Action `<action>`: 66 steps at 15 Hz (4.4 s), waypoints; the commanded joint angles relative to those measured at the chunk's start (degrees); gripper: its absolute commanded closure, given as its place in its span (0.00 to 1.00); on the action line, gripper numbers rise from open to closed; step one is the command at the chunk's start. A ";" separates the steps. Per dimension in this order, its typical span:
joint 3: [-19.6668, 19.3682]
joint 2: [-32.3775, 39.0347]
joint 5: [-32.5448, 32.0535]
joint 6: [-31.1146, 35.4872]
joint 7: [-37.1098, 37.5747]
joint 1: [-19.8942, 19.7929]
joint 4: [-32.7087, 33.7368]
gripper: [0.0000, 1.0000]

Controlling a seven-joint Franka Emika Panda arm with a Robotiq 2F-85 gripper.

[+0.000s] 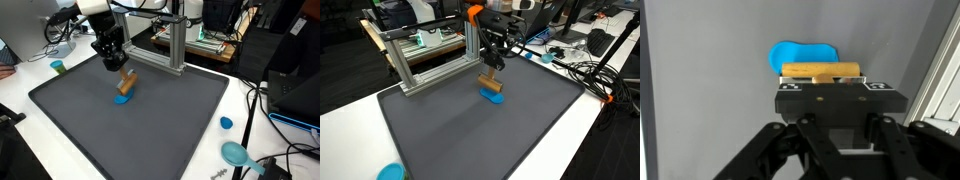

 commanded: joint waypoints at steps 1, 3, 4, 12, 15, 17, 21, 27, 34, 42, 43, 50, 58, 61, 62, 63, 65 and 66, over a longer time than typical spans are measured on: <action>0.29 1.06 0.23 3.69 -3.39 -0.59 -0.42 0.78; 0.50 1.65 0.50 6.06 -4.75 -0.89 -0.68 0.78; 0.38 1.83 -0.04 6.42 -4.98 -0.83 -0.68 0.78; -0.01 3.15 -0.80 4.83 -7.84 -0.62 -0.76 0.78; 0.13 3.80 0.26 5.87 -7.25 -0.87 -1.66 0.78; 0.24 4.06 0.92 6.91 -7.12 -1.04 -2.14 0.78; 2.12 4.33 6.12 3.94 -10.67 -2.52 -1.98 0.78; 2.46 5.07 9.58 2.74 -12.43 -2.32 -1.51 0.78; 1.39 -1.57 12.76 2.40 -16.68 -4.74 -1.35 0.78; 0.10 2.07 11.08 1.96 -12.96 -3.65 0.42 0.78; 0.02 2.79 10.96 2.02 -12.57 -3.67 0.57 0.78; 0.09 3.66 11.32 2.63 -11.72 -4.32 0.38 0.53; -2.09 6.38 7.96 4.48 -7.74 -3.63 1.59 0.78; -2.96 6.62 5.62 4.54 -5.24 -3.23 1.70 0.78; -2.93 6.76 5.13 3.97 -4.70 -3.28 1.82 0.78; -2.84 6.90 4.59 3.59 -4.24 -3.20 1.73 0.78; -2.29 7.22 4.28 3.13 -4.06 -3.19 1.41 0.78; -2.14 7.32 4.21 3.04 -4.08 -3.12 1.27 0.78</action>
